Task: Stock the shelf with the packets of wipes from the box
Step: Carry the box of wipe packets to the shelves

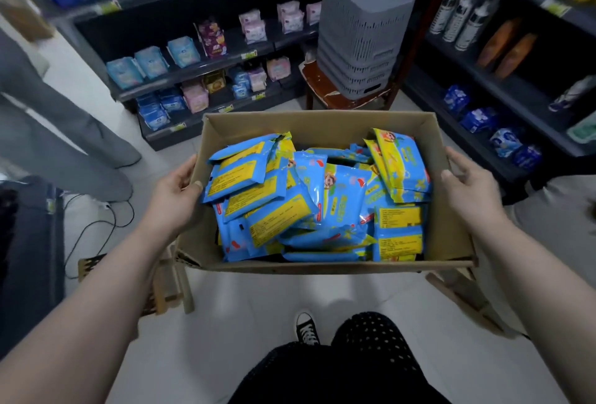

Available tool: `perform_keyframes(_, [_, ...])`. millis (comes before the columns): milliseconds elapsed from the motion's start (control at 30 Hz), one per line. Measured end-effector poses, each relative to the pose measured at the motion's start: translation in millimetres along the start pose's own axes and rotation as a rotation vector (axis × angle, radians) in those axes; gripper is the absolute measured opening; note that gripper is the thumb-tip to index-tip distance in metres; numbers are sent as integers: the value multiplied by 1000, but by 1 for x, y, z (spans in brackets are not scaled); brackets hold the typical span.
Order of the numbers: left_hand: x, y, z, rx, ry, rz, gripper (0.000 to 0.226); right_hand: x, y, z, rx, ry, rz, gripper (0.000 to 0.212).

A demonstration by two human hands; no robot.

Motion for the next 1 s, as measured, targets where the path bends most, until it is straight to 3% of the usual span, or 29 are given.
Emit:
perform_keyframes(467, [76,-26,-147,65,-51,-37,55,-54,-30,-169,-19,40,-19,46])
perform_keyframes(833, [128,-55,-276,134,-38,45,54,-99,-56,-336,-87,116,0,46])
perform_keyframes(1000, [154,-48,-335,131,-49,104,53,-120,-74,-401,-44,114,57,55])
Point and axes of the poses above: each hand's wrist, its own z-axis away from the middle knuckle, its own y-axis out of the back of the hand, x = y × z, the point moved 1 cm from there along -z, towards the middle knuckle, and after that the axes turned 8 degrees about y, right-handed, at the moved point
